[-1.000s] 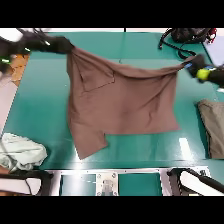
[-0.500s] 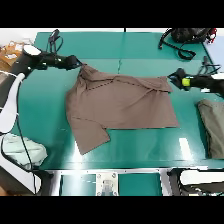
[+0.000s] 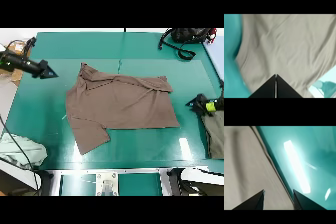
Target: Fold the shirts.
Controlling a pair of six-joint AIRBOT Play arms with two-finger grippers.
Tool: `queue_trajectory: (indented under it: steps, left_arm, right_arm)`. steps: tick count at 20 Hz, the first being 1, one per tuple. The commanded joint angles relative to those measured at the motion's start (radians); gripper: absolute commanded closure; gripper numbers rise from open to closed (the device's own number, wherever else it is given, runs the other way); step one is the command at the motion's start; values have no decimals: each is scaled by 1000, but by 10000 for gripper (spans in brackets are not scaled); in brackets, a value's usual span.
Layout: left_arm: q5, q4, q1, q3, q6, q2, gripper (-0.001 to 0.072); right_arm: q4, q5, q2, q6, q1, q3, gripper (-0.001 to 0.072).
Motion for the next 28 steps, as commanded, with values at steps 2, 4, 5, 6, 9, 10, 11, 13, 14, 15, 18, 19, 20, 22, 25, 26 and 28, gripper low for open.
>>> queue_trajectory:
  steps: [2,4,5,6,9,10,11,13,14,15,18,19,20,22,25,26,28]
  left_arm:
    - [-40,71,69,-238,31,87,686]
    - [-36,74,97,-338,41,103,686]
    - [-27,77,110,-380,39,103,686]
    - [-16,77,119,-415,39,103,686]
    - [24,96,119,-469,48,103,686]
    - [31,95,119,-479,51,103,686]
    - [28,101,119,-485,50,103,685]
    - [33,108,119,-503,50,103,683]
    - [39,108,119,-516,50,103,604]
    - [53,107,114,-539,45,103,331]
    - [123,103,85,-633,47,103,349]
    - [154,103,72,-661,47,103,346]
    - [190,103,54,-684,50,103,346]
    - [262,84,14,-709,58,103,346]
    - [319,16,-53,-717,77,98,346]
    - [301,14,-77,-717,83,98,346]
    - [221,18,-106,-717,100,98,347]
  right_arm:
    - [-52,-32,2,-47,-29,-167,291]
    - [-52,-49,-31,-48,-29,-196,291]
    - [-50,-45,-51,-55,-24,-201,291]
    - [-49,-39,-72,-60,-17,-202,291]
    - [-48,-34,-116,-82,31,-201,292]
    - [-48,-35,-125,-84,47,-200,294]
    - [-48,-35,-127,-89,55,-199,294]
    - [-45,-34,-127,-89,59,-187,296]
    - [-40,-31,-127,-89,59,-183,296]
    - [-41,-30,-127,-89,59,-183,314]
    - [-41,-29,-127,-89,59,-183,354]
    - [-41,-29,-127,-89,59,-183,354]
    - [-40,-29,-127,-89,59,-183,353]
    - [-41,-30,-127,-89,59,-183,354]
    - [-41,-26,-127,-89,59,-183,354]
    - [-41,-21,-127,-89,59,-183,354]
    - [-41,-12,-127,-89,59,-183,354]
